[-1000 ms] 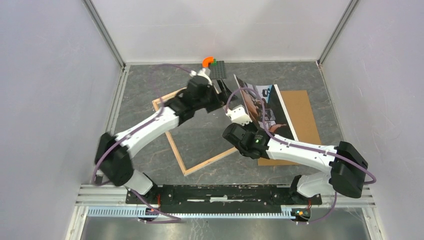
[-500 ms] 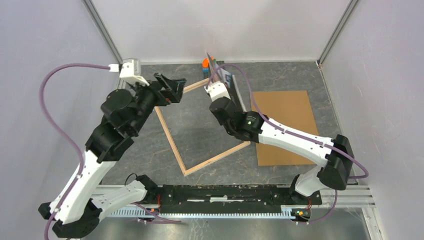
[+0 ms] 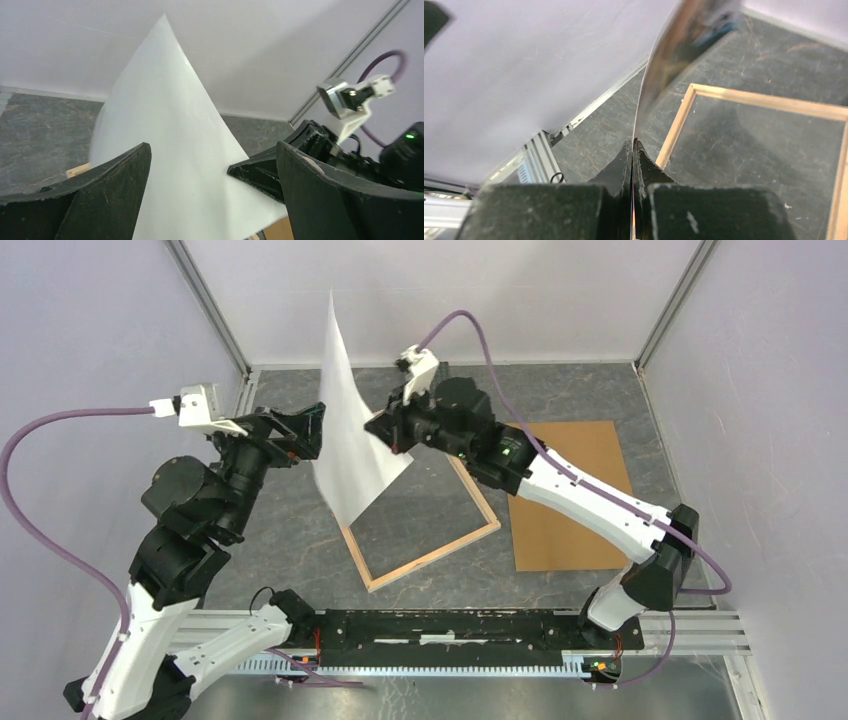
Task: Put the photo into the frame
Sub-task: Turn over the photo from the photo frame.
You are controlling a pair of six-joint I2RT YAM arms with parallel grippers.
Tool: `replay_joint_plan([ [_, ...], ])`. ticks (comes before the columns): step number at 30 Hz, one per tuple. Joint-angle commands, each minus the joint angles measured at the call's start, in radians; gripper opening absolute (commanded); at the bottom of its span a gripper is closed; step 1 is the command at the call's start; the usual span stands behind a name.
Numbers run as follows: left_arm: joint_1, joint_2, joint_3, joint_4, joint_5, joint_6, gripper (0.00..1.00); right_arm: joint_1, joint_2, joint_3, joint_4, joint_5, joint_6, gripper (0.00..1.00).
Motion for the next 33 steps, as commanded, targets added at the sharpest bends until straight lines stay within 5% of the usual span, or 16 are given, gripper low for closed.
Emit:
replay_joint_plan([
  [1, 0.0, -0.026, 0.027, 0.005, -0.058, 0.089, 1.0, -0.183, -0.037, -0.217, 0.317, -0.309, 0.267, 0.0],
  [6, 0.0, -0.038, -0.018, 0.019, -0.092, 0.13, 1.0, -0.339, 0.024, -0.468, 0.541, -0.496, 0.425, 0.0],
  [14, -0.001, 0.015, -0.122, 0.076, -0.112, 0.203, 1.0, -0.47, 0.088, -0.745, 0.673, -0.513, 0.445, 0.0],
  [33, 0.012, 0.08, -0.271, 0.139, -0.038, 0.247, 1.0, -0.502, 0.037, -0.874, 0.616, -0.387, 0.382, 0.0],
])
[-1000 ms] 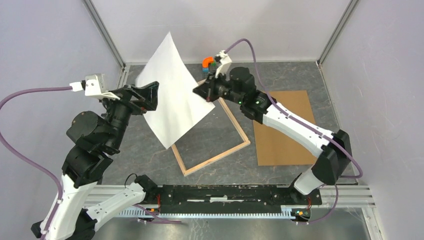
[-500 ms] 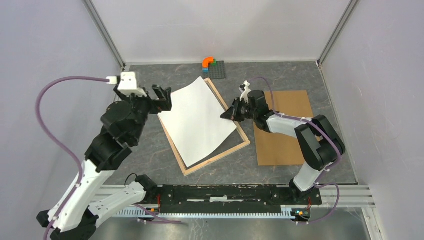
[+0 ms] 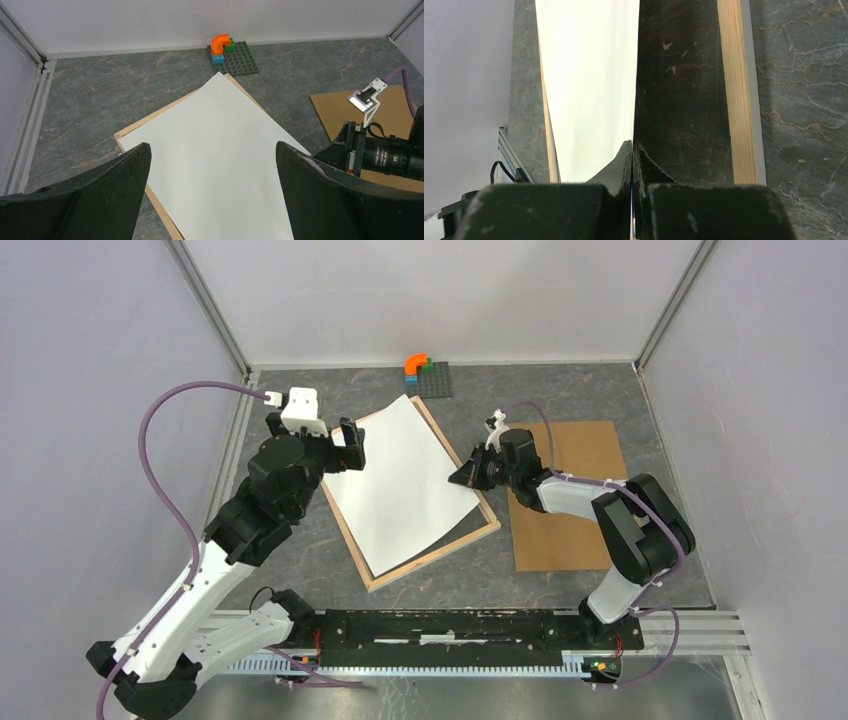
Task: Put the photo into the frame
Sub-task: Turn over the photo from the photo frame.
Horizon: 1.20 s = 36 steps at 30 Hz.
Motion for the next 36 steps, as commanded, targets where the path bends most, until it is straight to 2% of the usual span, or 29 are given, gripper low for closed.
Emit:
replay_joint_plan([
  [1, 0.006, -0.018, -0.013, 0.069, 0.005, 0.065, 1.0, -0.004, -0.042, -0.024, 0.043, 0.025, -0.006, 0.0],
  [36, 0.006, -0.016, -0.017, 0.069, 0.026, 0.058, 1.0, 0.001, -0.082, -0.075, 0.069, 0.131, 0.005, 0.0],
])
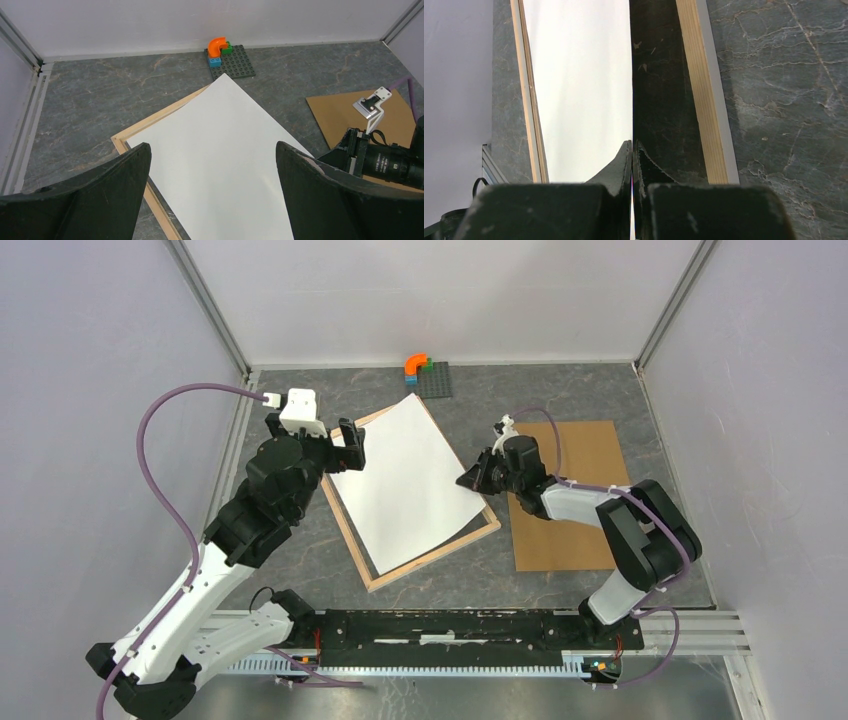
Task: Put the photo into the frame
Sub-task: Turn over the photo from the photo frame.
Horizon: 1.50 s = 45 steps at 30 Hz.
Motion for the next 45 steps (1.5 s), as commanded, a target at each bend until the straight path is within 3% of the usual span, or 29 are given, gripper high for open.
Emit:
replay_joint_plan([
  [1, 0.006, -0.005, 0.0, 0.044, 0.018, 0.056, 1.0, 0.006, -0.038, -0.002, 0.055, 0.029, 0.0, 0.0],
  [22, 0.006, -0.007, -0.001, 0.042, 0.028, 0.052, 1.0, 0.083, 0.036, 0.029, 0.091, 0.039, -0.003, 0.01],
  [29, 0.006, -0.001, -0.001, 0.04, 0.031, 0.051, 1.0, 0.089, -0.005, 0.149, -0.187, 0.151, -0.22, 0.5],
  [33, 0.006, 0.003, -0.001, 0.042, 0.032, 0.052, 1.0, 0.095, -0.063, 0.191, -0.347, 0.257, -0.353, 0.71],
  [38, 0.006, 0.017, -0.001, 0.039, 0.04, 0.048, 1.0, 0.095, -0.149, 0.228, -0.539, 0.445, -0.506, 0.84],
  [45, 0.006, 0.089, 0.013, 0.025, 0.138, -0.005, 1.0, 0.035, -0.314, 0.072, -0.575, 0.648, -0.572, 0.92],
])
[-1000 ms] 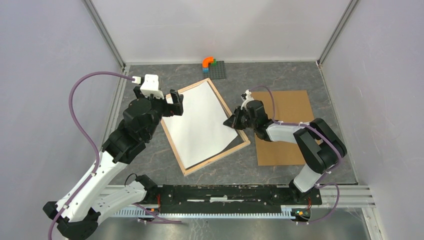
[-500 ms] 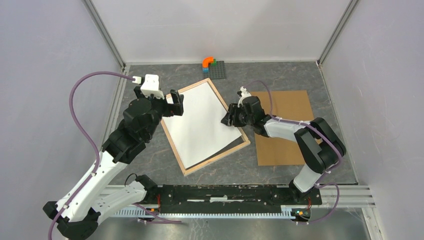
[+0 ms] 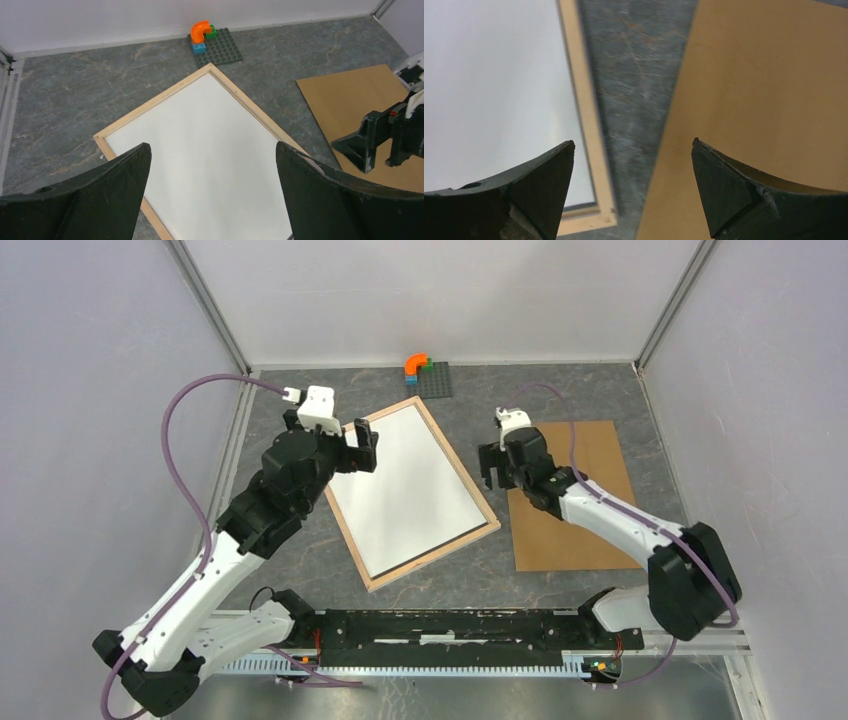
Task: Put the photo into the frame
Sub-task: Turn over the photo from the photo frame, then pick up the photo frame item at the center of the board.
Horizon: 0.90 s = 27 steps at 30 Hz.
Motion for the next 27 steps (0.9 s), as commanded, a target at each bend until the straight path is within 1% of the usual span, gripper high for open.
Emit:
replay_joint_plan([
  [1, 0.005, 0.066, 0.02, 0.02, 0.117, -0.032, 1.0, -0.066, -0.104, -0.112, -0.056, 0.165, -0.068, 0.92],
  [3, 0.004, 0.124, 0.04, 0.013, 0.218, -0.101, 1.0, -0.106, -0.141, -0.161, -0.049, 0.173, -0.057, 0.92],
  [5, 0.003, 0.206, 0.077, 0.006, 0.356, -0.175, 1.0, -0.159, -0.175, -0.208, -0.037, 0.171, -0.035, 0.94],
  [7, 0.002, 0.306, 0.109, 0.015, 0.526, -0.257, 1.0, -0.244, -0.213, -0.259, -0.004, 0.114, -0.008, 0.94],
  [9, -0.004, 0.399, 0.114, 0.063, 0.652, -0.327, 1.0, -0.342, -0.241, -0.315, 0.045, 0.032, 0.032, 0.95],
  [10, -0.011, 0.444, 0.117, 0.092, 0.687, -0.354, 1.0, -0.395, -0.245, -0.333, 0.064, -0.026, 0.049, 0.95],
  [12, -0.031, 0.53, 0.143, 0.114, 0.709, -0.387, 1.0, -0.478, -0.24, -0.347, 0.09, -0.089, 0.08, 0.94],
  [16, -0.073, 0.696, 0.218, 0.143, 0.749, -0.474, 0.99, -0.639, -0.208, -0.337, 0.075, -0.136, 0.103, 0.92],
  [19, -0.129, 0.823, 0.301, 0.154, 0.718, -0.508, 0.99, -0.72, -0.224, -0.35, 0.076, -0.105, 0.104, 0.91],
  [22, -0.167, 0.948, 0.4, 0.142, 0.669, -0.564, 0.99, -0.776, -0.24, -0.353, 0.072, -0.036, 0.081, 0.92],
  [27, -0.21, 1.125, 0.558, 0.107, 0.552, -0.606, 0.99, -0.884, -0.211, -0.337, 0.074, -0.012, 0.028, 0.92],
])
